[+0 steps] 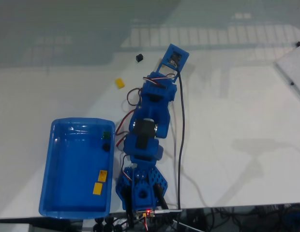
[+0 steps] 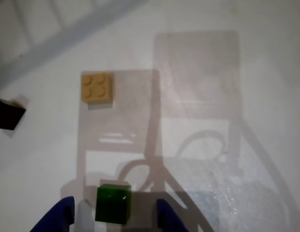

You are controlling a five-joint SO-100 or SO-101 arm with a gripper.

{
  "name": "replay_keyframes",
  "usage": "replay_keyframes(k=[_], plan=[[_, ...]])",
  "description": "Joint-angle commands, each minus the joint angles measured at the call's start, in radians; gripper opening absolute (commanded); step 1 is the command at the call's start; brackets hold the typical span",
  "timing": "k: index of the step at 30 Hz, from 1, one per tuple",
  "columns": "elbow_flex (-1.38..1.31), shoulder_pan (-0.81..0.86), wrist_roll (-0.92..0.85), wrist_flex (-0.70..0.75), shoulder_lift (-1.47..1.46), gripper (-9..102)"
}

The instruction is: Pick up all the lego then put into the bin

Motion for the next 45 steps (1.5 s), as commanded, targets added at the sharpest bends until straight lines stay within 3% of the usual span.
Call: replay_keyframes(k=[1, 9, 15, 21, 31, 37, 45], plan=[[-0.066, -0.021, 0.003, -0.014, -0.018, 22], [-0.083, -0.038, -0.008, -0.014, -0.067, 21], [-0.083, -0.043, -0.035, -0.012, -0.075, 7], [-0.083, -0.048, -0.067, -0.009, -0.081, 0], [-0.066, -0.071, -0.021, 0.000, 0.054, 0], [-0.066, -0.245, 0.109, 0.230, 0.503, 0], [-0.055, -0.747, 0.149, 0.689, 0.991, 0]])
